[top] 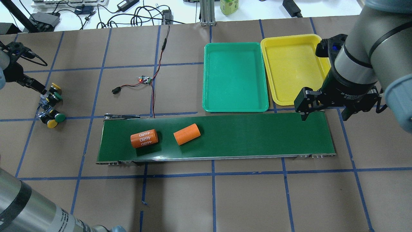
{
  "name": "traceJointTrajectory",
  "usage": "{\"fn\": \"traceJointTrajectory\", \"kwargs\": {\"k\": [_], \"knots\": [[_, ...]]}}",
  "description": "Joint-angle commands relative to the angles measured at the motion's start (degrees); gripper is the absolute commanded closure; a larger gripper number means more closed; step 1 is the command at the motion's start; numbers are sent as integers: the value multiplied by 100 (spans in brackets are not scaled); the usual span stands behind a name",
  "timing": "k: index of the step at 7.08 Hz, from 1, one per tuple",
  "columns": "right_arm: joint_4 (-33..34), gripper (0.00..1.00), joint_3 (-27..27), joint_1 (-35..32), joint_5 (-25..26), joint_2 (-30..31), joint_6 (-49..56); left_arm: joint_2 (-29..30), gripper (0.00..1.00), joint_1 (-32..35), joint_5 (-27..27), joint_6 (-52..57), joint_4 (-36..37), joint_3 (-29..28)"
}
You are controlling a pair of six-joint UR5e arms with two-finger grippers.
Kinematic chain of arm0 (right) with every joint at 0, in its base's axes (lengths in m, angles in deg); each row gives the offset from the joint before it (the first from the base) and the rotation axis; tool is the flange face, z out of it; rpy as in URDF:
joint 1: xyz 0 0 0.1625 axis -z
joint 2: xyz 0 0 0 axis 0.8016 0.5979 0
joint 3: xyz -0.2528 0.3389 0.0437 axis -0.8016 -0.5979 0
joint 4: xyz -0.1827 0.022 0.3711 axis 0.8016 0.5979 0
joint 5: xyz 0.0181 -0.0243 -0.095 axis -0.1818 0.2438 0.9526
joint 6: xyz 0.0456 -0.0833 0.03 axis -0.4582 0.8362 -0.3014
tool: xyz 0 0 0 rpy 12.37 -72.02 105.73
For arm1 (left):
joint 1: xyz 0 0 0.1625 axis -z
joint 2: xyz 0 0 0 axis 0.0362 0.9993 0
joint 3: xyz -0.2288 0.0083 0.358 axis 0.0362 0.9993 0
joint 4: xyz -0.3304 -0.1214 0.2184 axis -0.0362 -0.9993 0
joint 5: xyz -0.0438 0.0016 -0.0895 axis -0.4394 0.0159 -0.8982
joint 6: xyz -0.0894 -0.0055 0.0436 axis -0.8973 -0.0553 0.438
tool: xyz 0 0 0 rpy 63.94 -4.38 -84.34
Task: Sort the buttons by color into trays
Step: 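Grasp the yellow-capped push-button with the left gripper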
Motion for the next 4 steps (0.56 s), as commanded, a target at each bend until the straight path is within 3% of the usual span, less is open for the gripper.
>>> {"fn": "traceJointTrajectory", "kwargs": {"k": [1,4], "knots": [[0,0,0,0,9,0,0,657,0,6,-33,-623,-8,-512],[9,0,0,0,9,0,0,1001,0,15,-130,-714,-78,-768]]}}
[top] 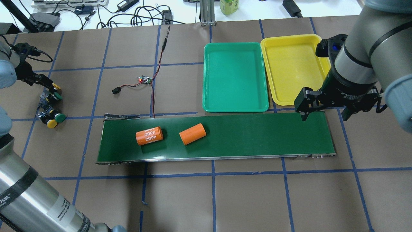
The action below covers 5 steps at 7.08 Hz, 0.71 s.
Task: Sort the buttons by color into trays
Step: 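Grasp the yellow-capped push-button with the left gripper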
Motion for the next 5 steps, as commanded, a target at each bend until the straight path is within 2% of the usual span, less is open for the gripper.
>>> {"fn": "traceJointTrajectory", "kwargs": {"k": [1,5], "knots": [[5,0,0,0,0,0,-7,85,0,2,-31,40,-345,-51],[-4,0,9,-9,0,0,-7,57,0,2,-92,48,-665,-139]]}}
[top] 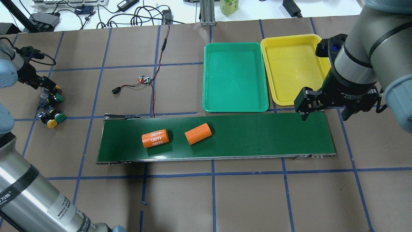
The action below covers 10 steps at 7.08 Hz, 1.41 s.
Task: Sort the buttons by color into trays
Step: 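Grasp the yellow-capped push-button with the left gripper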
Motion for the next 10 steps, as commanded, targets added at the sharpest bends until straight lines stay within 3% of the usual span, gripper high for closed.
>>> {"fn": "traceJointTrajectory", "kwargs": {"k": [1,2,3,6,8,10], "knots": [[-7,0,7,-5,2,0,5,57,0,-4,-116,22,-44,43],[-7,0,7,-5,2,0,-4,66,3,-4,-126,48,-26,52],[-7,0,7,-5,2,0,5,32,99,-4,-109,170,-52,43],[-7,0,7,-5,2,0,5,-48,100,-4,-108,224,-78,0],[2,0,7,-5,2,0,5,-494,100,92,-100,746,-366,104],[2,0,7,-5,2,0,5,-1344,100,966,-152,944,-1724,235]]}}
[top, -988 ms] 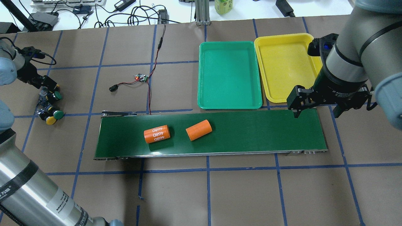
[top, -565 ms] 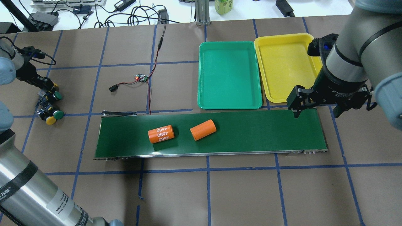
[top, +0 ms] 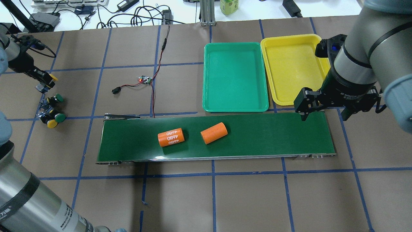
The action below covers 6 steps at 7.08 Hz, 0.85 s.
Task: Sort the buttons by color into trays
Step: 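Set the yellow-capped button on the belt and release it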
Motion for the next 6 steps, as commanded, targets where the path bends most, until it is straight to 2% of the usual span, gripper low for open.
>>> {"fn": "traceJointTrajectory", "kwargs": {"k": [1,2,3,4,5,6], "knots": [[0,0,0,0,0,0,5,-1052,100,899,9,370,-1126,546],[0,0,0,0,0,0,5,-1789,100,1112,18,425,-1165,1420],[0,0,0,0,0,0,5,-2370,100,1201,0,-88,-1104,2143],[0,0,0,0,0,0,5,-2803,100,1237,-43,-1546,-1095,2742],[0,0,0,0,0,0,-4,-3042,100,1420,-61,-2770,-1095,3061],[0,0,0,0,0,0,13,-3131,100,1770,-53,-3522,-1025,3282]]}}
